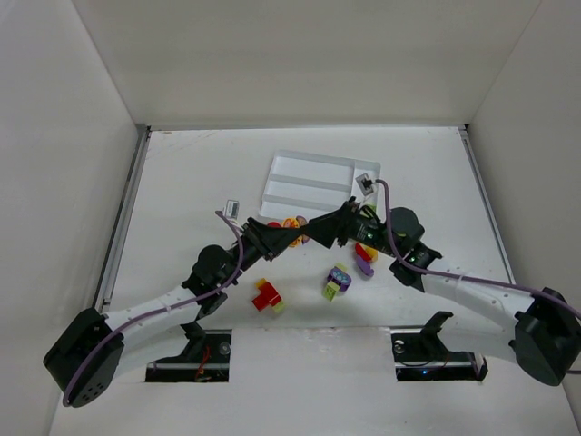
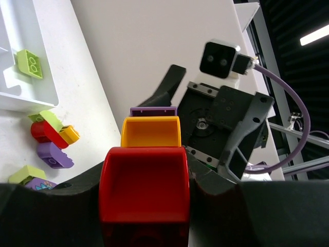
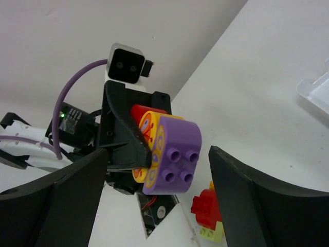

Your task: Sort the legos into containers by color

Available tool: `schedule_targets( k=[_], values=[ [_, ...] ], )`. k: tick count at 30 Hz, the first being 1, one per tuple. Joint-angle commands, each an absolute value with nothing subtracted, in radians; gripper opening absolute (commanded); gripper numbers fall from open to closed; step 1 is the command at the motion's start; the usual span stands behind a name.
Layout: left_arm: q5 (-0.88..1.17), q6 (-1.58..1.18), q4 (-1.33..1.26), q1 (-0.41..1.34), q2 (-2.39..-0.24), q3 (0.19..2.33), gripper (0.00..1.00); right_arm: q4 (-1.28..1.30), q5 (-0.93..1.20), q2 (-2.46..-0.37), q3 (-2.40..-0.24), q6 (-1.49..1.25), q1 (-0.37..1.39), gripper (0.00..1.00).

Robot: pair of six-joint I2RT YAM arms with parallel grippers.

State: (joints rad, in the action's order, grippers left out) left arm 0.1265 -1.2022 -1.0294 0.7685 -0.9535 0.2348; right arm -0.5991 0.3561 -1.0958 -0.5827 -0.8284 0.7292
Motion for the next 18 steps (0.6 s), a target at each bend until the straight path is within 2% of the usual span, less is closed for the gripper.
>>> schedule_targets(
  k=[1,9,18],
  values=[
    [0.153,-1.209,-1.115,0.780,-0.931,0.230,0.10,-0.696,0.396,-1.126,-0.617,-0.862,0.735,0.84],
    [0.169,-1.201,-1.115,0.800,-0.927,0.236,0.10,-0.758,0.397,-1.149,-0.603,-0.891,0.739,0.71],
    [0.172,-1.190,-1.115,0.802,-0.914,0.235,0.11,-0.802,0.411,-1.154,-0.569,-0.922,0.708,0.62]
  ],
)
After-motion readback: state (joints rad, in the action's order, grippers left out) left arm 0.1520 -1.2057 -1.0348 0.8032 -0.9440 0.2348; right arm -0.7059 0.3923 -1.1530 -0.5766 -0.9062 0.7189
